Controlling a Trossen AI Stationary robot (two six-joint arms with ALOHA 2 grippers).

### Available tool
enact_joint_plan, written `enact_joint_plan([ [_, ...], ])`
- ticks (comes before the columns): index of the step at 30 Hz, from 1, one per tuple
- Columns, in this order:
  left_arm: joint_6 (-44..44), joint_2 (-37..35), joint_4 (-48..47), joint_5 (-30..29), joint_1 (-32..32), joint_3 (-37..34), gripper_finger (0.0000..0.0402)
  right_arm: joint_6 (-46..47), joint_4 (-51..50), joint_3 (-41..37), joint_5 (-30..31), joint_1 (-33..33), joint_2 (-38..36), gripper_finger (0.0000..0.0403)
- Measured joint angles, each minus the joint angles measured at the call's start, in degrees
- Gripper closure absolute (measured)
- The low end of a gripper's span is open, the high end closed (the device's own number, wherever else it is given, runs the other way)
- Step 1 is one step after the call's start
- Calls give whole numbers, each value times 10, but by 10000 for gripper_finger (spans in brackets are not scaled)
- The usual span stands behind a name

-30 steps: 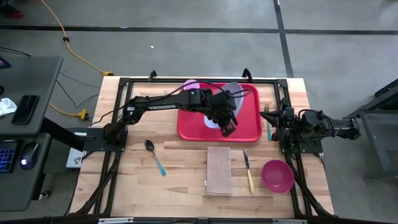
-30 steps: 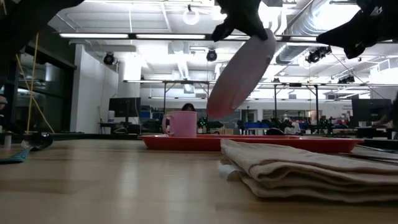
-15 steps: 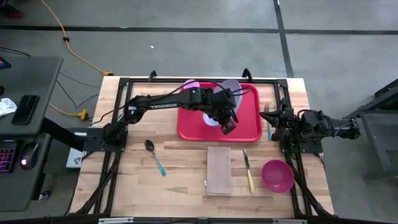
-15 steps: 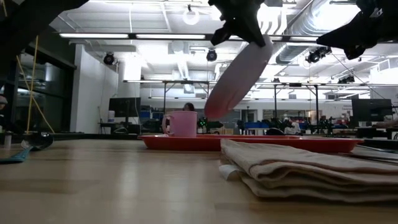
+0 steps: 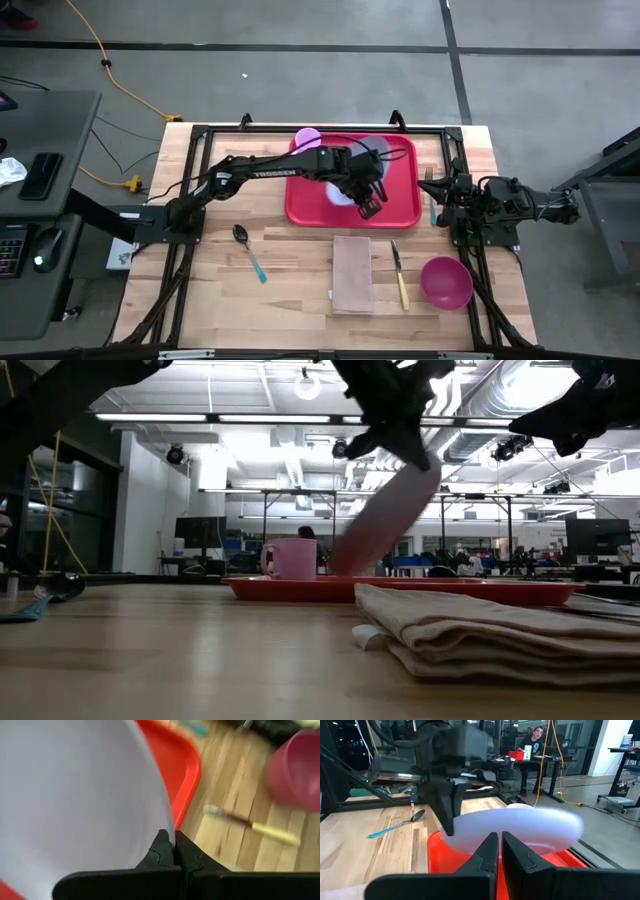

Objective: Set up tray
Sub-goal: Put the blue plate below the pink mug on the red serving tray

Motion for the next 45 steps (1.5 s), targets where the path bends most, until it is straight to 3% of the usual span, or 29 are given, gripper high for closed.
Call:
enact_joint_plan([
  [45,39,46,-18,26,13,1,390,28,-13,0,0,0,0,402],
])
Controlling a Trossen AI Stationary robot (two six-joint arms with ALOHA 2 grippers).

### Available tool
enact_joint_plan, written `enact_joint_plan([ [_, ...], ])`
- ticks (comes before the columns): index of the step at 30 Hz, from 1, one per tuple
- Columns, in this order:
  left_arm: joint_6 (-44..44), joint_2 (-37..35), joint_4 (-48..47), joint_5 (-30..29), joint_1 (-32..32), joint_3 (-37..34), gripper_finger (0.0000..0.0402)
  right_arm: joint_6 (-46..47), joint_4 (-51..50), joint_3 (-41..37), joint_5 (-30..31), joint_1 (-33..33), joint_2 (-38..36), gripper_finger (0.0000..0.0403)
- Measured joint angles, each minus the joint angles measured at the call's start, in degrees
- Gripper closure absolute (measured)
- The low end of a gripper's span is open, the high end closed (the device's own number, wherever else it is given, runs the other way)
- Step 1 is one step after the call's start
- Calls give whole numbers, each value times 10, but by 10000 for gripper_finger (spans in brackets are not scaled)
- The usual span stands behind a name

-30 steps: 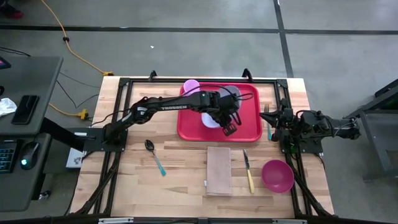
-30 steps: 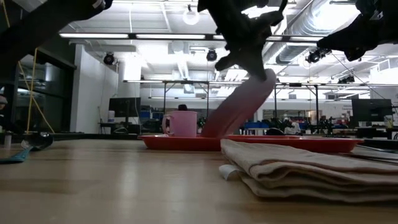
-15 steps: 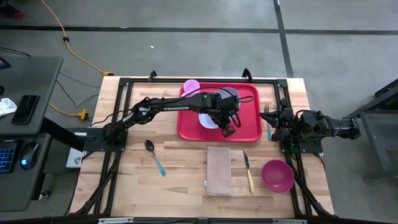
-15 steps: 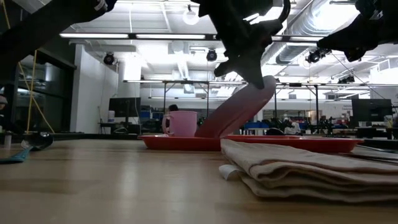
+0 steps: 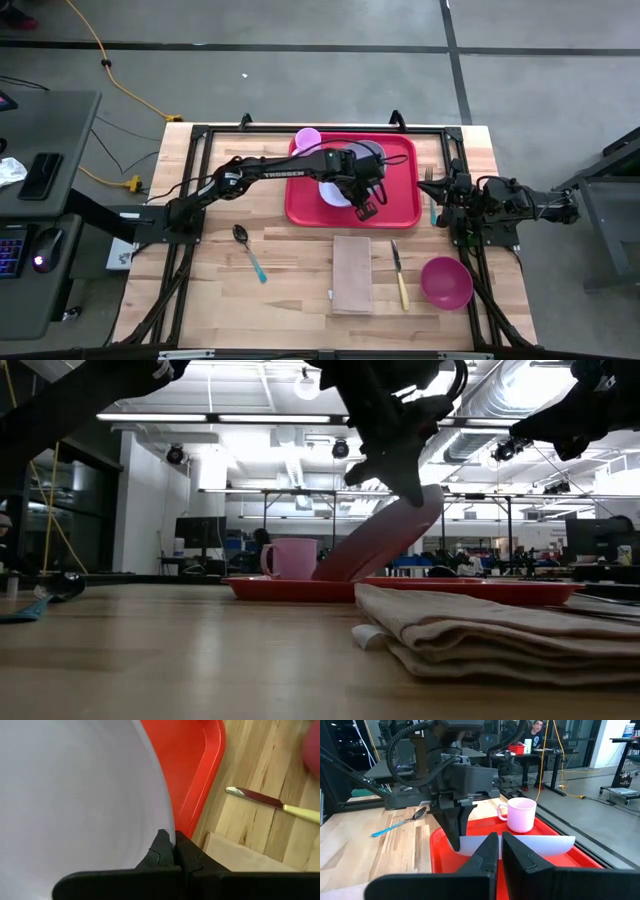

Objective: Set up tray
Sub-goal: Put the blue plate below the pink mug on the red serving tray

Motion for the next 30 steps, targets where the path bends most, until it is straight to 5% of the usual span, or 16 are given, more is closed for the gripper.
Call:
enact_joint_plan([
  [30,0,40,5,-4,1,0,390,0,2,0,0,0,0,402],
])
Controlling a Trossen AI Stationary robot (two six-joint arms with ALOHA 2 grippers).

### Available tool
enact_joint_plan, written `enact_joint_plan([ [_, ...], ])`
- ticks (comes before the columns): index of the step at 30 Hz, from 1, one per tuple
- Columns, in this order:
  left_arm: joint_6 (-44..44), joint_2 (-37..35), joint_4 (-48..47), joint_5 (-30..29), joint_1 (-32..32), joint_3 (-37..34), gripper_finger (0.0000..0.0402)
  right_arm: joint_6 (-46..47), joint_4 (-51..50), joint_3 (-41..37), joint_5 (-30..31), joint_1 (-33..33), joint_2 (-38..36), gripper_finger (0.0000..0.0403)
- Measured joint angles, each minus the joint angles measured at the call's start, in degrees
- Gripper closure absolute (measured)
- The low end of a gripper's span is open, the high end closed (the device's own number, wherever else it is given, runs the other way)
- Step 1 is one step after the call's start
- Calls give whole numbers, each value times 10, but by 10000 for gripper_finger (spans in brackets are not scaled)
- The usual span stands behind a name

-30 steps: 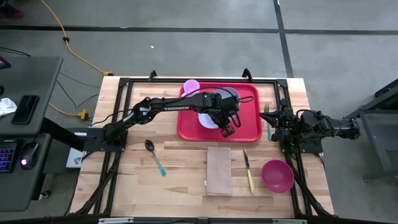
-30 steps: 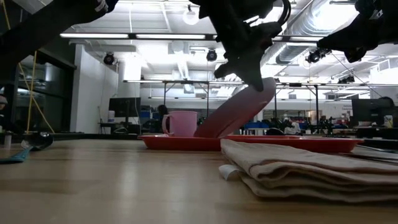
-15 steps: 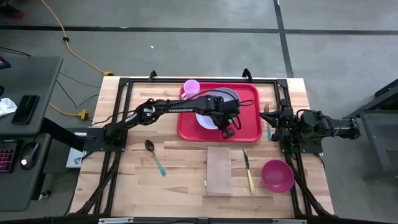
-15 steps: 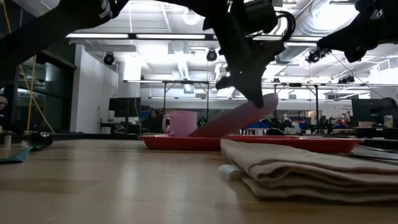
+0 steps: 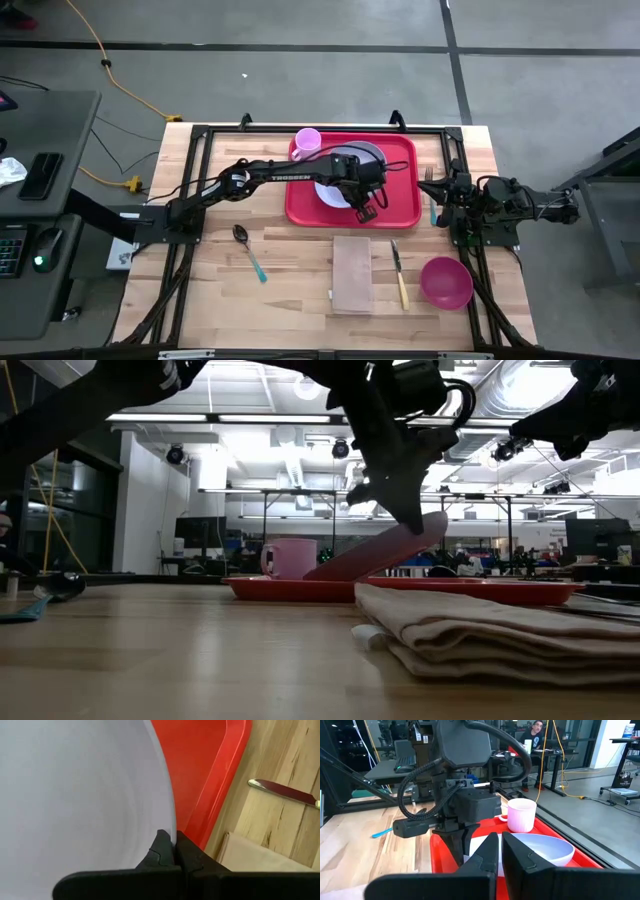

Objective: Set up tray
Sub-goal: Put the blue plate below the pink mug on the red serving tray

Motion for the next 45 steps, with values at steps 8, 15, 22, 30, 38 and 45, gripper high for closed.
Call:
enact_joint_plan([
  [8,-1,29,-1,6,-1,0,390,0,1,0,0,0,0,402],
  [15,-2,28,4,5,-1,-1,390,0,2,0,0,0,0,402],
  [22,-2,28,13,9,-1,-1,378,0,2,0,0,0,0,402],
  [30,-2,28,17,9,-1,-1,368,0,2,0,0,0,0,402],
  [38,-2,28,30,12,-1,-1,339,0,2,0,0,0,0,402],
  [45,12,28,29,27,-1,-1,292,0,2,0,0,0,0,402],
])
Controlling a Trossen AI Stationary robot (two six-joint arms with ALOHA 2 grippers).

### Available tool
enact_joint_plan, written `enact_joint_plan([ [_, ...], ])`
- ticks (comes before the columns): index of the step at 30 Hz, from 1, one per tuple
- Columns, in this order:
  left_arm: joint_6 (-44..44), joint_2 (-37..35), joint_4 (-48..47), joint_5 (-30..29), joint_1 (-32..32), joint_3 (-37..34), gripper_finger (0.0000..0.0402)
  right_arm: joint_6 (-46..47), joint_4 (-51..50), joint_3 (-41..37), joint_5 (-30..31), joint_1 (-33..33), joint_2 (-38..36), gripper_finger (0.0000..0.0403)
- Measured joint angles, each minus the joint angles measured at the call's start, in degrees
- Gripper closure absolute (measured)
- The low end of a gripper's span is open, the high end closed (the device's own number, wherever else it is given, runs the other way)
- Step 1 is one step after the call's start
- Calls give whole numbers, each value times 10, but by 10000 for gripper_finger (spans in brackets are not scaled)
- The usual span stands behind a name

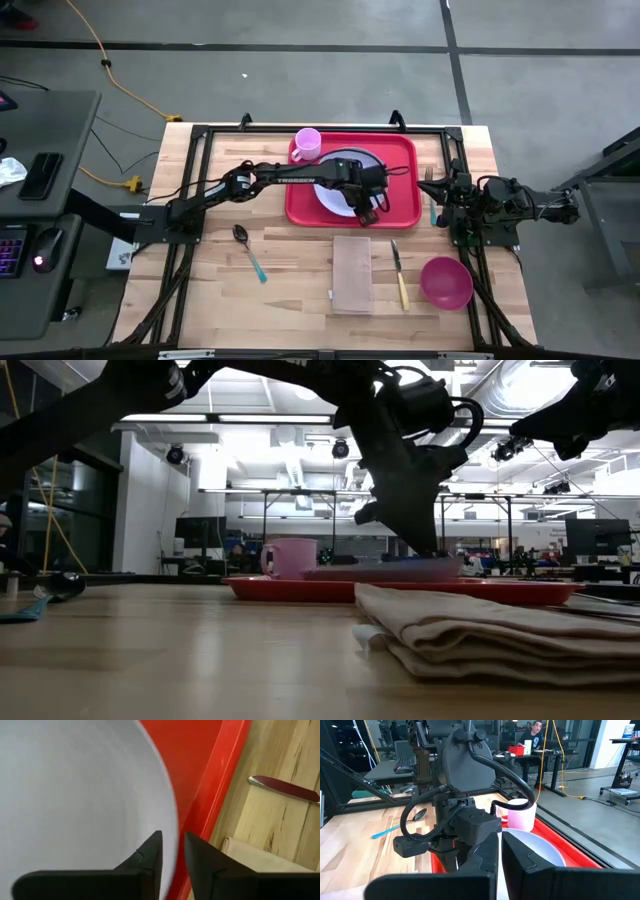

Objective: Set up tray
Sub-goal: Put the blue plate below the pink mug on the red serving tray, then put the red bowl on the blue plate on the red serving tray

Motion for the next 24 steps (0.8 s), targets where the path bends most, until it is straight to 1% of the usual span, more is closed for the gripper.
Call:
enact_joint_plan([
  [5,1,0,1,-1,0,0,262,0,0,0,0,0,0,402],
  [11,2,0,0,-3,0,0,241,0,0,0,0,0,0,402],
  [16,2,0,0,-5,0,0,234,0,0,0,0,0,0,402],
  [24,2,0,0,-5,0,0,235,0,0,0,0,0,0,402],
])
